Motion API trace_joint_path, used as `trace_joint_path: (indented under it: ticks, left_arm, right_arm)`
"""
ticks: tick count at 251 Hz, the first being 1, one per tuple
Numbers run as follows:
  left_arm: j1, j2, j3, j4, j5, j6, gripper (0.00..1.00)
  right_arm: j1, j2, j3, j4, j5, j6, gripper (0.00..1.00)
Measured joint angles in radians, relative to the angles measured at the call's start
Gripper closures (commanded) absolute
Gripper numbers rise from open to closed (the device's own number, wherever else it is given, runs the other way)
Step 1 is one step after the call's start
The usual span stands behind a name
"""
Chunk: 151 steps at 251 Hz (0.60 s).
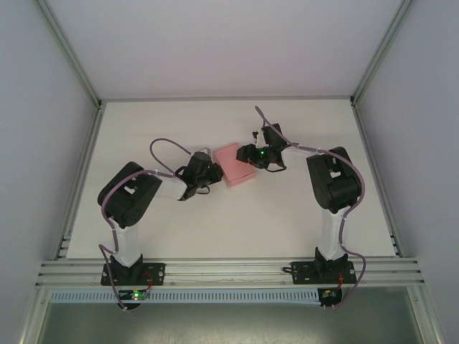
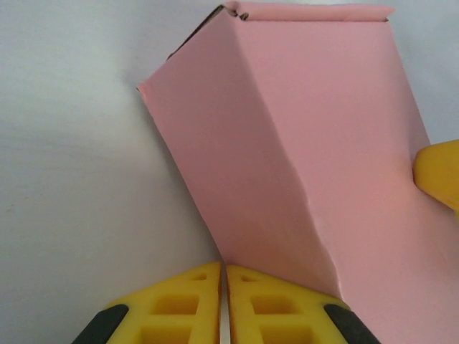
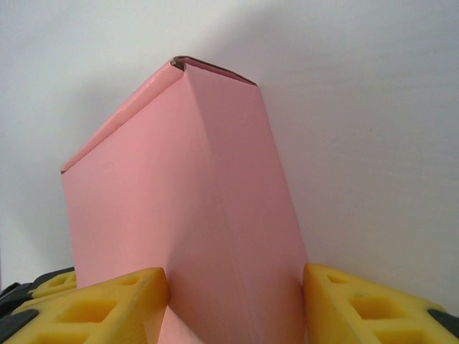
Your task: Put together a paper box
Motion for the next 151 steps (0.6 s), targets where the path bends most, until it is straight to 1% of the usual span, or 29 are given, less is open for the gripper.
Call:
trace_joint_path:
  ticks: [18,32,49,61,101,112,125,137,143,145,146,147,149,151]
  left_arm:
    - [-0.009,0.000,0.000,0.002,-0.024,0.010,0.86]
    - [-0.018,-0.003,0.000,0.000,-0.045,0.025,0.81]
    - [-0.031,-0.015,0.000,-0.029,-0.071,0.049,0.79]
    - [-0.040,-0.031,0.005,-0.082,-0.094,0.070,0.73]
    - [-0.057,-0.112,0.010,-0.263,-0.166,0.113,0.63]
    - [-0.057,-0.143,0.010,-0.309,-0.190,0.123,0.58]
    - [-0.057,-0.182,0.008,-0.355,-0.219,0.124,0.47]
    - [-0.058,-0.230,0.007,-0.408,-0.253,0.132,0.42]
    - [-0.057,-0.254,0.007,-0.431,-0.270,0.131,0.36]
    - [-0.057,-0.263,0.007,-0.439,-0.276,0.135,0.33]
    - [-0.058,-0.267,0.007,-0.443,-0.278,0.137,0.31]
    - [-0.058,-0.274,0.007,-0.449,-0.282,0.135,0.29]
    - [-0.057,-0.281,0.007,-0.455,-0.288,0.133,0.25]
    - [-0.057,-0.289,0.007,-0.463,-0.293,0.134,0.21]
  right_arm:
    - [0.000,-0.009,-0.002,-0.010,0.025,-0.006,0.48]
    - [0.000,-0.020,-0.002,-0.035,0.043,-0.017,0.46]
    - [0.000,-0.038,-0.002,-0.077,0.063,-0.031,0.44]
    - [0.001,-0.048,-0.002,-0.111,0.066,-0.042,0.42]
    - [0.002,-0.058,-0.002,-0.179,0.062,-0.074,0.34]
    - [-0.001,-0.064,-0.002,-0.195,0.064,-0.079,0.32]
    - [-0.003,-0.070,-0.002,-0.212,0.072,-0.091,0.29]
    - [-0.012,-0.079,0.000,-0.229,0.081,-0.098,0.26]
    - [-0.015,-0.083,0.001,-0.236,0.084,-0.104,0.19]
    - [-0.017,-0.085,0.002,-0.237,0.087,-0.103,0.15]
    - [-0.018,-0.087,0.002,-0.239,0.087,-0.103,0.09]
    - [-0.019,-0.087,0.002,-0.240,0.088,-0.105,0.06]
    - [-0.021,-0.089,0.003,-0.242,0.089,-0.110,0.03]
    - [-0.022,-0.091,0.004,-0.244,0.088,-0.113,0.02]
